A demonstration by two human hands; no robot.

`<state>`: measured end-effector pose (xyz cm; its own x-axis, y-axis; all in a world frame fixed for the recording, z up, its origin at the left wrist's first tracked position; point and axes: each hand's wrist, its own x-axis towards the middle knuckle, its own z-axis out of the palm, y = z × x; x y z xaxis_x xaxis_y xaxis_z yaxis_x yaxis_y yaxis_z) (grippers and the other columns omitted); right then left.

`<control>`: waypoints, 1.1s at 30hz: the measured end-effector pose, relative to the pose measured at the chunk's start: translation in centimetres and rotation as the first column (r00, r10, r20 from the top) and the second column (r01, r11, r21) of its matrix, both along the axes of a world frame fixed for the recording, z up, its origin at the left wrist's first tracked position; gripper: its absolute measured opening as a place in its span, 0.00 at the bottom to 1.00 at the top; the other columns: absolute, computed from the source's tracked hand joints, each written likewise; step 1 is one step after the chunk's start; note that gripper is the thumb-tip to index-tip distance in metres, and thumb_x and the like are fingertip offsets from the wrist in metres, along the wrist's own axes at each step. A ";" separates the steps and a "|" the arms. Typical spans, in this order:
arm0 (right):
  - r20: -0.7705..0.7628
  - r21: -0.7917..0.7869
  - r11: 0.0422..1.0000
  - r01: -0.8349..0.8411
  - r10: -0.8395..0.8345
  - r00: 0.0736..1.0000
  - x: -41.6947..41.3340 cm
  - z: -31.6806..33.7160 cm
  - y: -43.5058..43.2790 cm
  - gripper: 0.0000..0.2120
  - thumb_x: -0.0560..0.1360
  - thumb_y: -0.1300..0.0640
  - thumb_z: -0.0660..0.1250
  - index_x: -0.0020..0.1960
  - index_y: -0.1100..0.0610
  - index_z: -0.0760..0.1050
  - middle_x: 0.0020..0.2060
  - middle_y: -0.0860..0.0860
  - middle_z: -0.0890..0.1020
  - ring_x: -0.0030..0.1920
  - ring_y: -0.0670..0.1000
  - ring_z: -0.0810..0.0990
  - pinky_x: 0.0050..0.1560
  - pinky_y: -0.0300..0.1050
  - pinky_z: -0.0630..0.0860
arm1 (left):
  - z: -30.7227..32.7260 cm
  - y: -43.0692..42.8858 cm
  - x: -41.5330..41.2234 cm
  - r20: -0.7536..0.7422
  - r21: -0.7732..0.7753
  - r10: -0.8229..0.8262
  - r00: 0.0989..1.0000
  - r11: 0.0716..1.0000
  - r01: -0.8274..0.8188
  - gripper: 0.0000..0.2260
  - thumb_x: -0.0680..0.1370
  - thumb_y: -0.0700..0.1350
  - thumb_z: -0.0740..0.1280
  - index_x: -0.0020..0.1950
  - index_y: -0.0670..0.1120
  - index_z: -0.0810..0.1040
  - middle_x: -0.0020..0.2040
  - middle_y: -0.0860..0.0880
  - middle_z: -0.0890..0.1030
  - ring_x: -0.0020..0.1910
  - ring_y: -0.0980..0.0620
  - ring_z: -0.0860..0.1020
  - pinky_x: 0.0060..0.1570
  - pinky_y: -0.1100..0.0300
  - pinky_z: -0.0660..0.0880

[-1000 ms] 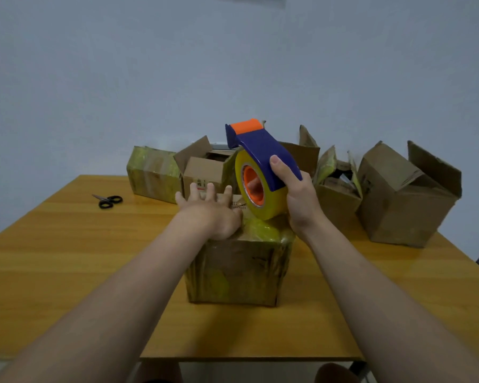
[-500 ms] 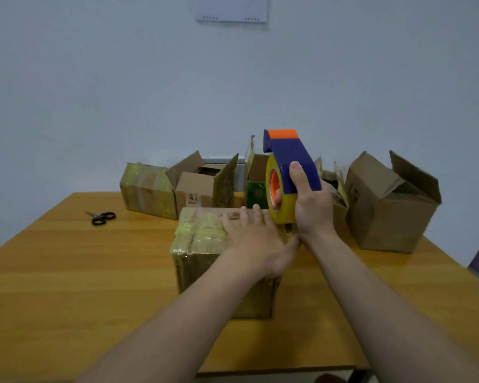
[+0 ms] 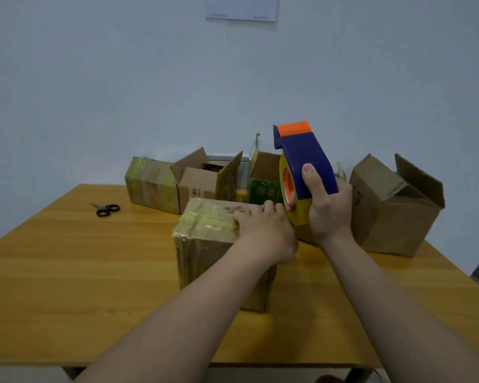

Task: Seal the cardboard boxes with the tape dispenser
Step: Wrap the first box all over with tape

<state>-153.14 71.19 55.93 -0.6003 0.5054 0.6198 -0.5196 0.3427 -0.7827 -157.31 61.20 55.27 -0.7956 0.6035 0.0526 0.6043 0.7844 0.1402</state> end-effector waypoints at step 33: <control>-0.048 -0.633 0.732 -0.254 0.290 0.956 -3.8 -1.4 -1.3 0.32 0.74 0.36 0.68 0.69 0.57 0.77 0.51 0.55 0.86 0.50 0.54 0.86 0.49 0.51 0.82 | 0.1 -10.0 -5.4 -0.193 0.079 0.154 0.969 0.987 -0.141 0.22 0.80 0.65 0.60 0.68 0.55 0.77 0.68 0.45 0.77 0.68 0.41 0.71 0.67 0.40 0.68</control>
